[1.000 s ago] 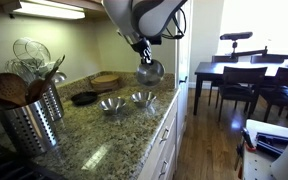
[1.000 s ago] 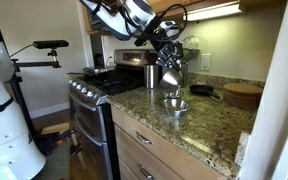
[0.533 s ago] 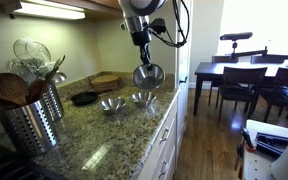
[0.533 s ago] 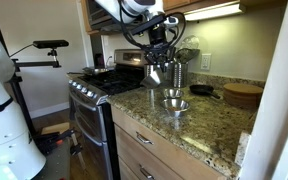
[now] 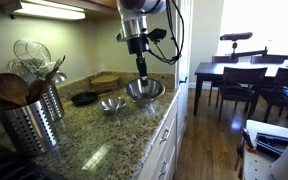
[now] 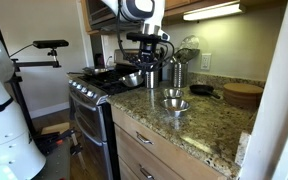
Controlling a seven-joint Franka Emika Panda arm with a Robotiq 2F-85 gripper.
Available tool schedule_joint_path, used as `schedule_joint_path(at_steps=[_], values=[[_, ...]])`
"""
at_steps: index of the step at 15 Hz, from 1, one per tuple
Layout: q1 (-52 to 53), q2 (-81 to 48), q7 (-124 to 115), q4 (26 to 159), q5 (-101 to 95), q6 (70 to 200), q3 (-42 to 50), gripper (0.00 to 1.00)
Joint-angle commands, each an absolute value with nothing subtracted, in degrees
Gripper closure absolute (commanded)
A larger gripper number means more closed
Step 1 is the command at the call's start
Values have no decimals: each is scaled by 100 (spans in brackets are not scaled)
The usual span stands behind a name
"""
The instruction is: Pour the contents of the left silver bowl into the right silver bowl
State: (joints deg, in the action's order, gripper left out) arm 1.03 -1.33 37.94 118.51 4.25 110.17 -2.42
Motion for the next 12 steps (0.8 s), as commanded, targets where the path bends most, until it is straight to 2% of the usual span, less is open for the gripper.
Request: schedule_joint_path(at_steps=[1, 12], values=[[106, -415, 4523, 11756, 1061, 10476, -261, 92], [197, -875, 4248, 11713, 731, 10807, -474, 92]])
